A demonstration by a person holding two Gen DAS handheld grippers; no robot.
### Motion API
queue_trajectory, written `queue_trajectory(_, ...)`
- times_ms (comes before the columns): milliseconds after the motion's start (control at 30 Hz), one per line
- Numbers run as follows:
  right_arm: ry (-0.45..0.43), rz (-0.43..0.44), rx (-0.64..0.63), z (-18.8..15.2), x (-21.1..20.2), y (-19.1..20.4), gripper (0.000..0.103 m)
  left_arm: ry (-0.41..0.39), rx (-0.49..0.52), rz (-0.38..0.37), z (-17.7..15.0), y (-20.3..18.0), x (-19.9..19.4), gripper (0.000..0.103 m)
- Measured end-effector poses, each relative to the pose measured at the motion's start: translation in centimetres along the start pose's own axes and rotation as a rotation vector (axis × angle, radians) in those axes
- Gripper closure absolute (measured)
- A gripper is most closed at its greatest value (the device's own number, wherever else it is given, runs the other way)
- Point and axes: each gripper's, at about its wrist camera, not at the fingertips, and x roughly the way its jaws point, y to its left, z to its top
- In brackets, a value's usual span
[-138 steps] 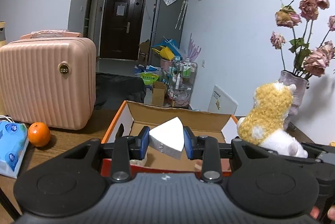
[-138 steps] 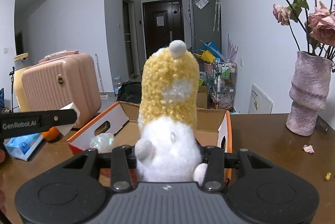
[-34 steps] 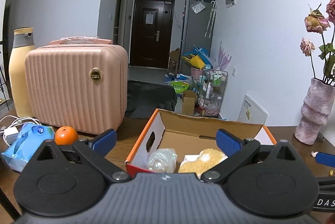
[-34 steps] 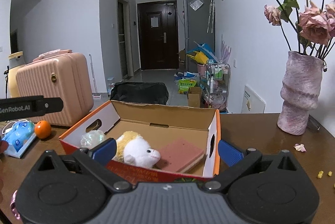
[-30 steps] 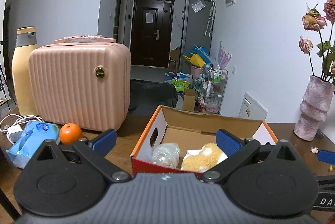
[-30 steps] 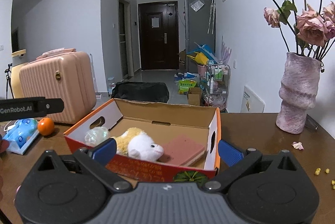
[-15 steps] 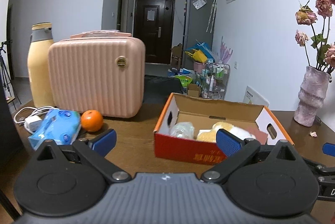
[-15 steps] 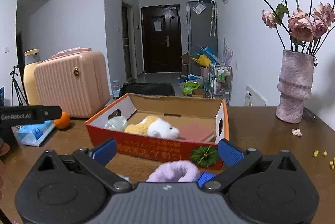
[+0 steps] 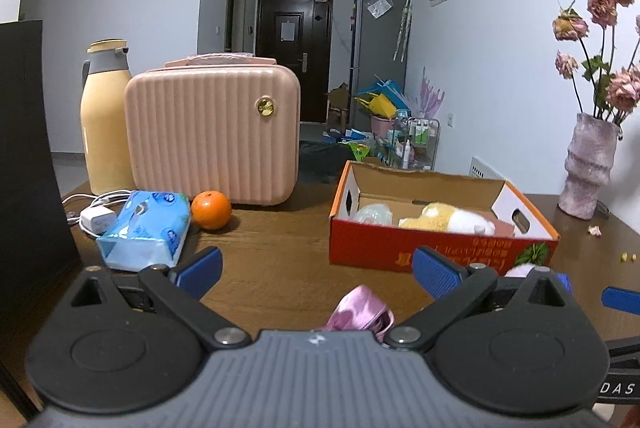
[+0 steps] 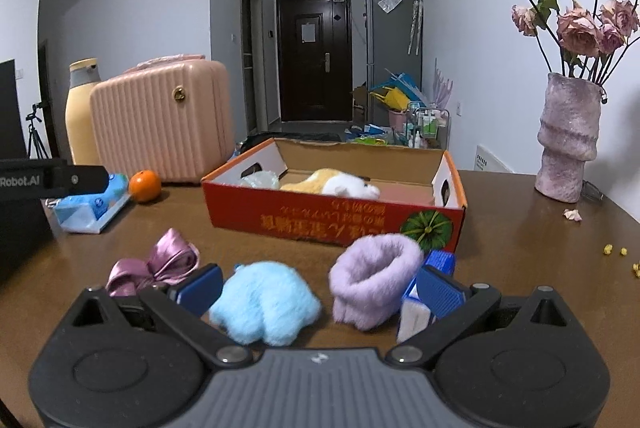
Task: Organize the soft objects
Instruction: 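Move both tools back toward the remaining soft items on the table, then grasp the lavender drawstring pouch with the right gripper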
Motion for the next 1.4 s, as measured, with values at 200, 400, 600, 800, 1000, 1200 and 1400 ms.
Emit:
queue_trajectory(200, 0.004, 0.014, 0.015, -1.2, -0.6, 1.3, 0.000, 0.013, 0.004, -0.026, -1.5, 1.4, -0.8, 0.000)
queue_trajectory(400, 0.016, 0.018, 0.000, -2.2, -1.0, 3.0, 0.000, 0.029, 0.004, -0.044, -2.6, 2.4, -1.1, 0.000)
queue_trajectory(600, 0.032, 0.023, -0.009, -3.0, -1.1, 4.3, 0.000, 0.020, -0.005, -0.072, -3.2, 3.7, -1.9, 0.000)
queue_trajectory(800, 0.070, 0.016, -0.022, -4.4, -1.2, 5.9, 0.000, 0.029, 0.009, -0.101, -3.7, 4.3, -2.2, 0.000)
queue_trajectory(1000, 0.099, 0.017, -0.024, -5.1, -1.3, 7.2, 0.000, 0.053, 0.052, -0.113, -4.7, 4.5, -2.2, 0.000)
queue_trajectory(1200, 0.136, 0.028, -0.029, -5.5, -0.3, 8.5, 0.000, 0.069, 0.071, -0.111, -5.3, 5.0, -2.0, 0.000)
queue_trajectory(1400, 0.184, 0.040, -0.071, -6.0, 1.5, 10.0, 0.000, 0.097, 0.086, -0.096, -5.8, 5.9, -1.4, 0.000)
